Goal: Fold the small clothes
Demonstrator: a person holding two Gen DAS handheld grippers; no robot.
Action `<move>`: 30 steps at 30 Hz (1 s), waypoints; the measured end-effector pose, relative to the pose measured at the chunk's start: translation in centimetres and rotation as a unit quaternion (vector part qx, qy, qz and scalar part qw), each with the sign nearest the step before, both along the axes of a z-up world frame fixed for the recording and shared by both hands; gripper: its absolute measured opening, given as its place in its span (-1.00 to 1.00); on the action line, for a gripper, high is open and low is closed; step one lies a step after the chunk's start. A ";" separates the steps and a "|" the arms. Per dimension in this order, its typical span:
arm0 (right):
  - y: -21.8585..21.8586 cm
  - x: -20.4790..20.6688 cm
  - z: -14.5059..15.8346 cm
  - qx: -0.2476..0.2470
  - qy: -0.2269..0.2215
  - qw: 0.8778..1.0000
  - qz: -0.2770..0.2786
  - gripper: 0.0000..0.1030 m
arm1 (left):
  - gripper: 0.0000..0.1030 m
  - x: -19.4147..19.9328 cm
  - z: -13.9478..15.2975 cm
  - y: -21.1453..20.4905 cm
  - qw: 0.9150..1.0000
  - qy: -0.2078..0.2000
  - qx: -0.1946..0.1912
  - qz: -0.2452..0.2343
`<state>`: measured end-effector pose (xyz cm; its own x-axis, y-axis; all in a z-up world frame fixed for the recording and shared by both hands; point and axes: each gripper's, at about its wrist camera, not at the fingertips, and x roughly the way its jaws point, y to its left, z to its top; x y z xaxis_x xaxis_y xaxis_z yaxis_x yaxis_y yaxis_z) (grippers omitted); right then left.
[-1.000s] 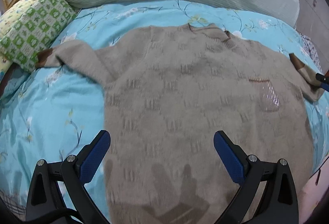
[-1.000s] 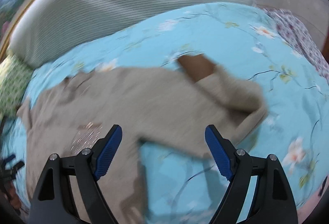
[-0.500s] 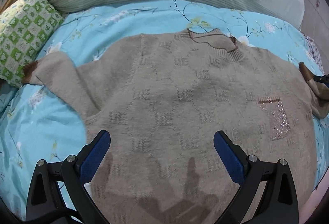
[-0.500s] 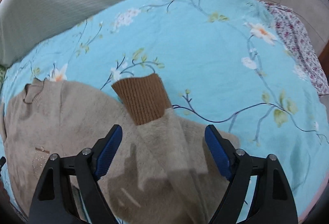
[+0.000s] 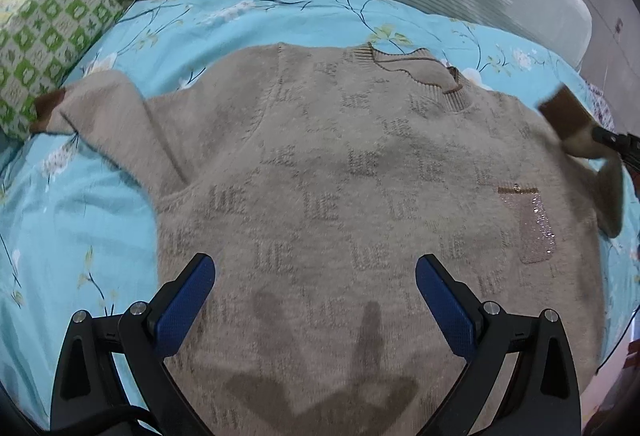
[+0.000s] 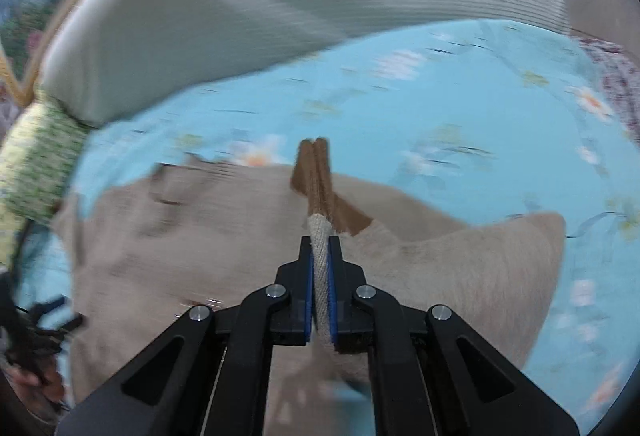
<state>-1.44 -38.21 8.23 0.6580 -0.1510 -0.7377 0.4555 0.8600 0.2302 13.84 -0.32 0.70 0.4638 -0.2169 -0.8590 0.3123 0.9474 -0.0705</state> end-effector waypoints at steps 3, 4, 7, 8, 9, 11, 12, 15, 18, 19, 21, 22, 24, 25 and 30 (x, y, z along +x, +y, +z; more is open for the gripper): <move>4.2 2.7 0.4 0.030 -0.049 0.998 0.036 -0.87 | 0.96 -0.5 0.4 0.9 1.000 -0.002 -0.013 0.001; 5.9 3.8 0.4 0.036 -0.062 0.996 0.053 -0.87 | 0.96 -0.6 0.6 1.1 1.000 -0.003 -0.018 0.001; 10.9 7.0 -0.7 0.060 -0.075 0.989 0.108 -0.87 | 0.96 -0.7 1.1 2.0 0.999 -0.003 -0.038 0.000; 12.3 7.9 -1.2 0.065 -0.072 0.988 0.121 -0.87 | 0.96 -0.7 1.3 2.6 0.999 -0.003 -0.047 0.001; 13.6 8.8 -1.8 0.069 -0.067 0.986 0.134 -0.87 | 0.96 -0.8 1.4 2.8 0.999 -0.003 -0.051 0.002; 15.8 10.2 -3.0 0.079 -0.058 0.983 0.153 -0.87 | 0.96 -0.7 1.7 3.8 0.998 0.000 -0.065 0.009; 16.9 10.8 -3.7 0.087 -0.051 0.981 0.164 -0.87 | 0.96 -0.6 1.8 4.1 0.997 0.003 -0.071 0.012; 18.9 12.0 -5.5 0.113 -0.026 0.974 0.195 -0.84 | 0.96 -0.2 1.6 4.5 0.996 0.015 -0.086 0.015; 19.0 11.3 -6.7 0.120 -0.001 0.974 0.192 -0.81 | 0.96 0.4 1.4 4.1 0.994 0.031 -0.106 0.011; 18.5 10.5 -6.7 0.127 -0.006 0.974 0.186 -0.80 | 0.96 0.8 1.1 3.5 0.992 0.042 -0.117 0.007; 17.1 8.7 -6.4 0.132 -0.015 0.977 0.167 -0.66 | 0.96 1.6 0.6 2.4 0.989 0.056 -0.139 -0.002; 16.2 7.5 -6.2 0.129 -0.021 0.980 0.151 -0.58 | 0.96 1.9 0.4 1.9 0.988 0.061 -0.144 -0.003; 15.0 5.7 -5.8 0.123 -0.028 0.984 0.128 -0.52 | 0.96 3.2 -0.1 0.0 0.983 0.077 -0.165 -0.007; 14.2 4.5 -5.6 0.121 -0.030 0.985 0.115 -0.49 | 0.96 3.9 -0.5 -1.0 0.981 0.084 -0.174 -0.011; 11.6 0.2 -5.1 0.120 -0.030 0.990 0.074 -0.49 | 0.95 7.7 -3.2 -4.6 0.982 0.113 -0.151 0.004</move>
<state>-1.19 -26.59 3.11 0.7036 0.1250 -0.6995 0.3073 0.8340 0.4582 21.56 -4.94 -2.52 0.2707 -0.4749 -0.8374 0.2490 0.8748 -0.4156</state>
